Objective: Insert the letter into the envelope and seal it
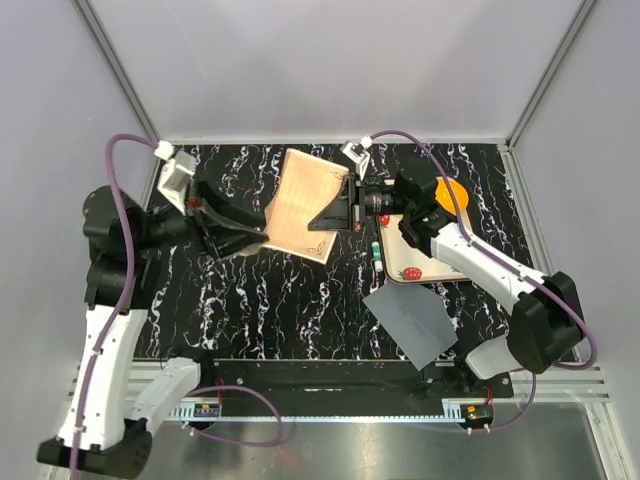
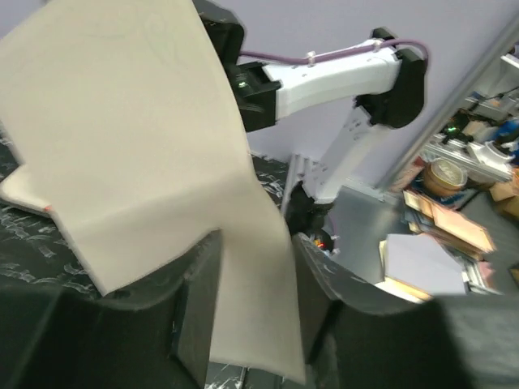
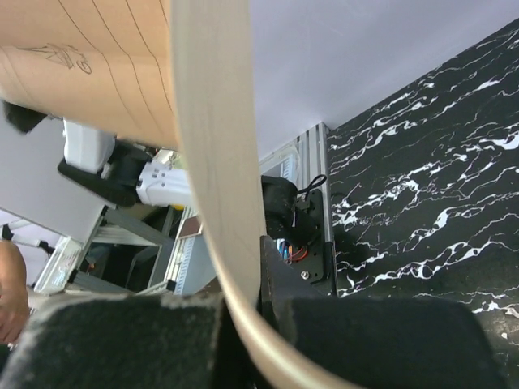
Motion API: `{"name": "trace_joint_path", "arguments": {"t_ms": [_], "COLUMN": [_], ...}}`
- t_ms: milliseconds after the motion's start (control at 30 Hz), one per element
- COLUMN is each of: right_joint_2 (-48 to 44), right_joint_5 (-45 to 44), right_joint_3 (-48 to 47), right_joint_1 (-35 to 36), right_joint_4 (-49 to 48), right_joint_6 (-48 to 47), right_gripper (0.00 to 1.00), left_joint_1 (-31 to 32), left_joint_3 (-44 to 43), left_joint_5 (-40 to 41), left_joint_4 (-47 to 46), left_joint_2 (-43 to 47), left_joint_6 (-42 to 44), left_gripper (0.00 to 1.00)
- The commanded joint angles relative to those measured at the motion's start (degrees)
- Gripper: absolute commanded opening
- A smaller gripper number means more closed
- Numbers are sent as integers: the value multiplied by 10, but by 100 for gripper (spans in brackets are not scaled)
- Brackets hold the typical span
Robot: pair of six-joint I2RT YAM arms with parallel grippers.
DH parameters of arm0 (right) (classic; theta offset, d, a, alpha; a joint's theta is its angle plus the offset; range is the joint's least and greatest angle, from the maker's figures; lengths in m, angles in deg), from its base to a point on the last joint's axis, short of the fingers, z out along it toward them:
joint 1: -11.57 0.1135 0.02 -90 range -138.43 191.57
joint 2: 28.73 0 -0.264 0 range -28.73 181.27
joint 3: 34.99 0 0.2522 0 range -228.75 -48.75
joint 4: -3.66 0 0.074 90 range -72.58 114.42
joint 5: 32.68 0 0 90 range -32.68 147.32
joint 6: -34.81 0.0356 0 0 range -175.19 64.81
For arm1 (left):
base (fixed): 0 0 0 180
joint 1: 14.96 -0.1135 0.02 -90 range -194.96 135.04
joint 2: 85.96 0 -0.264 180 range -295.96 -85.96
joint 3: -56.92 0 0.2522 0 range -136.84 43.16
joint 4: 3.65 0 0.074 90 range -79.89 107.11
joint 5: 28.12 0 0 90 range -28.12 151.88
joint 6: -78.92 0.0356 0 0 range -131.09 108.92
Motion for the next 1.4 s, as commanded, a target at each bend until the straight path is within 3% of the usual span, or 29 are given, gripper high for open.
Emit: {"name": "trace_joint_path", "arguments": {"t_ms": [0, 100, 167, 200, 333, 367, 433, 467, 533, 667, 867, 967, 1100, 1200, 1333, 1367], "right_joint_2": [-6, -5, -12, -13, -21, -24, -31, -36, -46, -64, -85, -81, -66, -64, -70, -72], "right_joint_5": [-6, 1, 7, 9, 19, 21, 23, 25, 26, 25, 24, 20, 20, 19, 21, 23], "right_joint_3": [-40, -37, -30, -29, -20, -18, -14, -12, -7, -3, 0, -5, -19, -25, -22, -22], "right_joint_1": [19, 31, 40, 40, 46, 46, 46, 47, 48, 55, 90, 98, 99, 99, 99, 99], "right_joint_4": [24, 12, 8, 9, 8, 8, 11, 11, 11, 14, 27, 27, 31, 31, 41, 44], "right_joint_6": [-26, -19, -21, -22, -21, -21, -24, -24, -22, -19, -30, -32, -41, -43, -49, -49], "right_gripper": [0, 0, 0, 0, 0, 0, 0, 0, 0, 0, 0, 0, 0, 0, 1, 5], "left_joint_1": [102, 182, 196, 206, 190, 170, 65, 24, -68, -90, -55, -5, 54, 61, 61, 62], "left_joint_3": [-52, -80, -118, -133, -198, -196, -158, -103, -47, 43, 73, 93, 114, 133, 138, 140], "left_joint_5": [77, 144, 150, 158, 166, 149, 80, 57, 0, -27, -11, -10, 2, -6, -11, -13], "left_joint_4": [117, 207, 256, 304, 393, 392, 295, 253, 162, 175, 122, 68, 30, -6, -29, -45], "left_joint_2": [-46, -77, -104, -113, -129, -119, -67, -49, -3, 22, 17, 21, 26, 27, 28, 28], "left_joint_6": [111, 205, 270, 286, 353, 341, 279, 213, 169, 192, 181, 144, 111, 80, 62, 50], "left_gripper": [53, 72, 79, 90, 93, 91, 89, 89, 90, 94, 92, 87, 73, 60, 38, 19]}}
